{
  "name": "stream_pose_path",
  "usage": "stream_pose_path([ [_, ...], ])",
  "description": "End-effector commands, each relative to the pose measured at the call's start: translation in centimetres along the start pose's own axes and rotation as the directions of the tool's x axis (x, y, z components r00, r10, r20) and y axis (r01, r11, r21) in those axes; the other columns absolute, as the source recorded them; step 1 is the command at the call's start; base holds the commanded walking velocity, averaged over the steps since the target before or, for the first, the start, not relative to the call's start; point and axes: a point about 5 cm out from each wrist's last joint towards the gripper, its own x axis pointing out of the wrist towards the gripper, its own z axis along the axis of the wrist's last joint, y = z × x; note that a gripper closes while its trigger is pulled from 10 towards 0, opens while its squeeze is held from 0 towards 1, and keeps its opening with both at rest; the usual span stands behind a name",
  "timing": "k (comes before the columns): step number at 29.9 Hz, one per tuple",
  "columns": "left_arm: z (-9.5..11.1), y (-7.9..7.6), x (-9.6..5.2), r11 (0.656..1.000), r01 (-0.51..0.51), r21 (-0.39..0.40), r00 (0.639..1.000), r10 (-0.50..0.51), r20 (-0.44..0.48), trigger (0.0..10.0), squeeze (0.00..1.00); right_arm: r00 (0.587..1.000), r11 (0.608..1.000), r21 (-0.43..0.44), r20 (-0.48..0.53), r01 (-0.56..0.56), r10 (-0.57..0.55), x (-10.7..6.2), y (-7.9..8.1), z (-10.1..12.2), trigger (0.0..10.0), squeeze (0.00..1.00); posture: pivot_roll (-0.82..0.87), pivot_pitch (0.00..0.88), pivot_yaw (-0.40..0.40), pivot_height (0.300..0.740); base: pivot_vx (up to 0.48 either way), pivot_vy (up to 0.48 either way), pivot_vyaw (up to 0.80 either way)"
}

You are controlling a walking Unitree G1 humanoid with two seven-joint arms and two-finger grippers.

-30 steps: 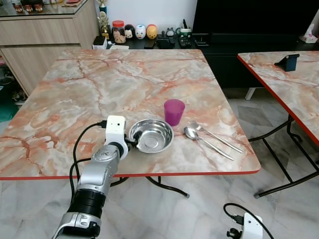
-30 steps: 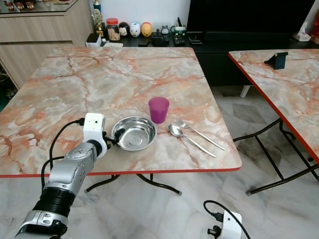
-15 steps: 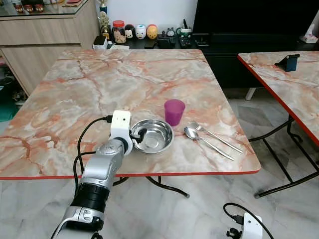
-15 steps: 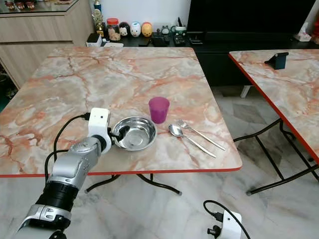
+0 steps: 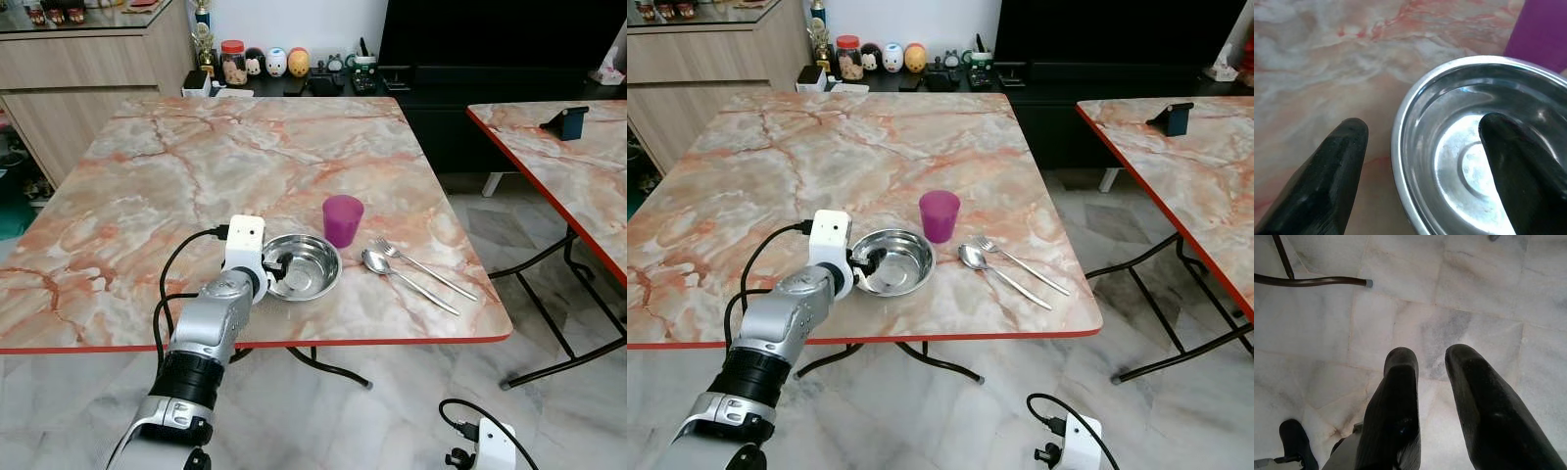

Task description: Setting the table

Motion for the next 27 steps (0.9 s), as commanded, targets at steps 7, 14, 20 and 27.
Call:
stream_pose_path([
  [7,0.2,0.2,0.6,0.997,-0.079,-0.009,0.997,0.079,0.009,10.0,0.0,1.0,1.0,0.001,-0.004,-0.003,0.003,0.0,0.0,0.0,10.0,0.0,0.05,0.0,-0.049,0.74,0.0,0.0,0.0],
  [14,-0.2,0.0,0.8,0.997,-0.072,-0.003,0.997,0.072,-0.012,10.0,0.0,1.0,1.0,0.0,-0.004,-0.005,0.005,0.0,0.0,0.0,10.0,0.0,0.05,0.0,-0.05,0.74,0.0,0.0,0.0],
  [20,-0.6,-0.2,0.9,0.998,-0.057,0.011,0.998,0.058,-0.032,10.0,0.0,1.0,1.0,0.001,-0.005,-0.006,0.006,0.0,0.0,0.0,10.0,0.0,0.05,0.0,-0.05,0.74,0.0,0.0,0.0],
  [27,-1.6,-0.5,0.9,0.999,-0.019,0.042,0.995,0.023,-0.093,10.0,0.0,1.0,1.0,0.0,-0.007,-0.011,0.011,0.0,0.1,0.0,10.0,0.0,0.05,0.0,-0.048,0.74,0.0,0.0,0.0],
])
